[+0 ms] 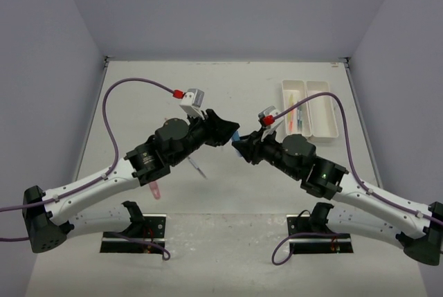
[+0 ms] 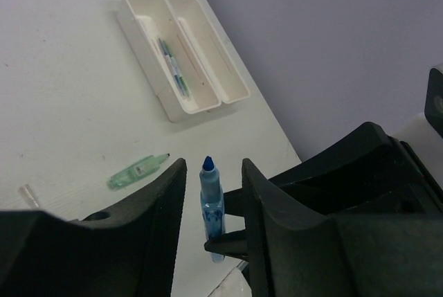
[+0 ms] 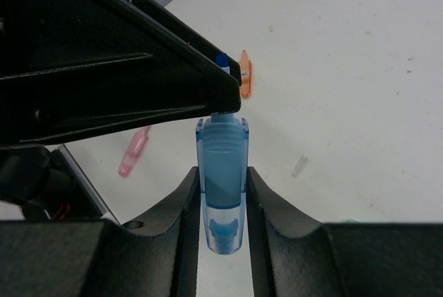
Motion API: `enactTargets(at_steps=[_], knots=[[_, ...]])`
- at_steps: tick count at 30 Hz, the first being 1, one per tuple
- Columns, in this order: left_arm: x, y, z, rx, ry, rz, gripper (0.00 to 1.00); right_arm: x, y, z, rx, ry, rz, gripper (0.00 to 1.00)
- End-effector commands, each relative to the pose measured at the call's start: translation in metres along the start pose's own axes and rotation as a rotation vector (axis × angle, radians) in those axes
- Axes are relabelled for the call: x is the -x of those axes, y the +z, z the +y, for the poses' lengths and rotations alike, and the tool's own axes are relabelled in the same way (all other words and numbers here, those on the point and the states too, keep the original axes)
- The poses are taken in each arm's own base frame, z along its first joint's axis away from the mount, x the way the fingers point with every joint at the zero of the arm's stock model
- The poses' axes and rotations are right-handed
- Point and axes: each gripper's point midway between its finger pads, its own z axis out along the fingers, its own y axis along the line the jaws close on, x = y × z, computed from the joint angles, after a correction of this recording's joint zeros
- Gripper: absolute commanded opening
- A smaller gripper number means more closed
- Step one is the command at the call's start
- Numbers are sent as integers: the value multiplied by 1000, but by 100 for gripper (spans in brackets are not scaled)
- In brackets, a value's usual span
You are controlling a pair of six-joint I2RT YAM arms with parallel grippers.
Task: Sort the stationery into containers
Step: Close the pen cap on the pen.
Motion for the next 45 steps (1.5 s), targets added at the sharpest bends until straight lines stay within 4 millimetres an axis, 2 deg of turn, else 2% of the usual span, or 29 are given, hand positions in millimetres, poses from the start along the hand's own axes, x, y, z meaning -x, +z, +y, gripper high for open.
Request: enactTargets(at_steps=[1,2,3,7,10,13,14,17,19,20,21,23,26,29,34,37,39,42,45], knots=[[11,1,-16,-68,18,-26,27,33,-6,14,53,-5,-80,0],[11,2,-19,-81,19,-22,8,34,-7,16,62,-5,-82,0],[10,3,-21,-90,20,-19,0,36,-8,18,73,-4,-87,0],[10,3,-25,-109,20,-15,0,40,-9,18,72,-6,-100,0],[19,2,-21,-74,19,-47,0,35,-6,14,57,-11,-100,0],[34,-2,-17,-24,19,-84,0,-4,9,7,56,-22,-55,0],[42,-4,-19,-22,15,-104,0,-20,12,4,52,-20,-24,0],[61,-12,-25,-36,6,-150,0,-53,18,0,57,13,25,0],[69,-16,-27,-42,-1,-176,0,-58,18,1,67,28,30,4],[75,-19,-28,-49,-10,-197,0,-59,16,2,75,34,29,11],[77,-22,-29,-58,-15,-205,0,-57,15,1,69,39,23,21],[78,-26,-29,-69,-28,-216,0,-46,8,1,68,35,-4,34],[74,-27,-30,-89,-32,-208,0,-29,1,3,68,35,-28,46],[68,-25,-27,-89,-40,-197,0,-10,-8,6,73,29,-63,46],[59,-22,-30,-116,-34,-171,0,5,-16,8,61,54,-75,51],[52,-20,-28,-117,-40,-147,0,18,-25,20,107,186,-78,45],[48,-21,-28,-137,-54,-150,0,27,-26,25,149,332,-63,47],[45,-23,-34,-191,-61,-158,0,33,-28,44,291,486,33,50],[40,-22,-39,-223,-64,-132,0,45,-32,58,379,509,25,50]])
